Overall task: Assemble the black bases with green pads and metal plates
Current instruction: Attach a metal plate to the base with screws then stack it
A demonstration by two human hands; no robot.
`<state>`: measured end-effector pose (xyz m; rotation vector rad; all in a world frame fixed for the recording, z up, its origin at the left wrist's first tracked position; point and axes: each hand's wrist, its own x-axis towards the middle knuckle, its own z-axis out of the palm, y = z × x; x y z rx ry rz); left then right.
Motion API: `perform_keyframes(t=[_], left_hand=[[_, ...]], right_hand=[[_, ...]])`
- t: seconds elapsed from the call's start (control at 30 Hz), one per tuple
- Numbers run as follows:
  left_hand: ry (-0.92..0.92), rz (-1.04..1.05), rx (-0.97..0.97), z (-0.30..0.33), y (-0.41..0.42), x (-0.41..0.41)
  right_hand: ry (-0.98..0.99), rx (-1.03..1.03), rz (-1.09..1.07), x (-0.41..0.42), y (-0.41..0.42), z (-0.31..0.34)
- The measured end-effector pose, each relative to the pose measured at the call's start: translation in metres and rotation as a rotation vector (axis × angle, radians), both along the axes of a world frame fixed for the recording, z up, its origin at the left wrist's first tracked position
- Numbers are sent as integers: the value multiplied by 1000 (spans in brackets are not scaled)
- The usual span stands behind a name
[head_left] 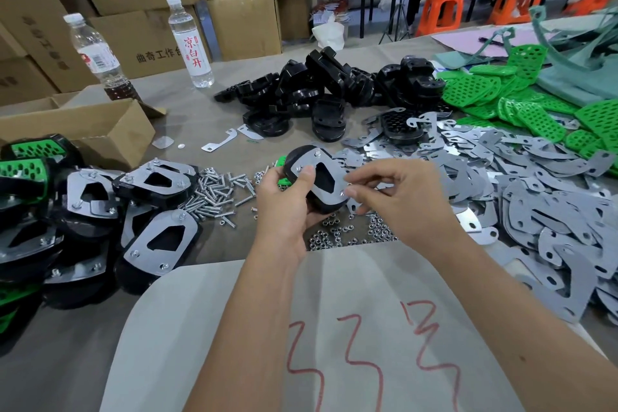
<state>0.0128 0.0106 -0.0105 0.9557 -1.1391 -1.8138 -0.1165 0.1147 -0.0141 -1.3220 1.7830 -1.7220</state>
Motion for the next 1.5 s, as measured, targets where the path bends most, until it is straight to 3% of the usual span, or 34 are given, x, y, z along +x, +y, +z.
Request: perform_keyframes(t=[0.17,0.37,0.8,0.93,1.27,1.37,1.5], left_hand=[[58,-25,2,-2,0,-1],[184,-124,5,0,4,-1],[117,-246,90,4,0,6],[129,-246,127,2,-1,5],[167,-263,151,6,1,2],[164,-249,143,5,2,2],[156,-220,117,3,3,1]], right_hand=[[94,-37,33,2,-2,-1],[-1,-92,-23,-2,-2,-1],[33,-114,27,-4,-6,-5],[149,-86,51,-3,-4,-4],[690,-112,-4,-4,1,9],[713,-99,-14,-3,-2,9],[602,-99,-86,-2,-4,4]])
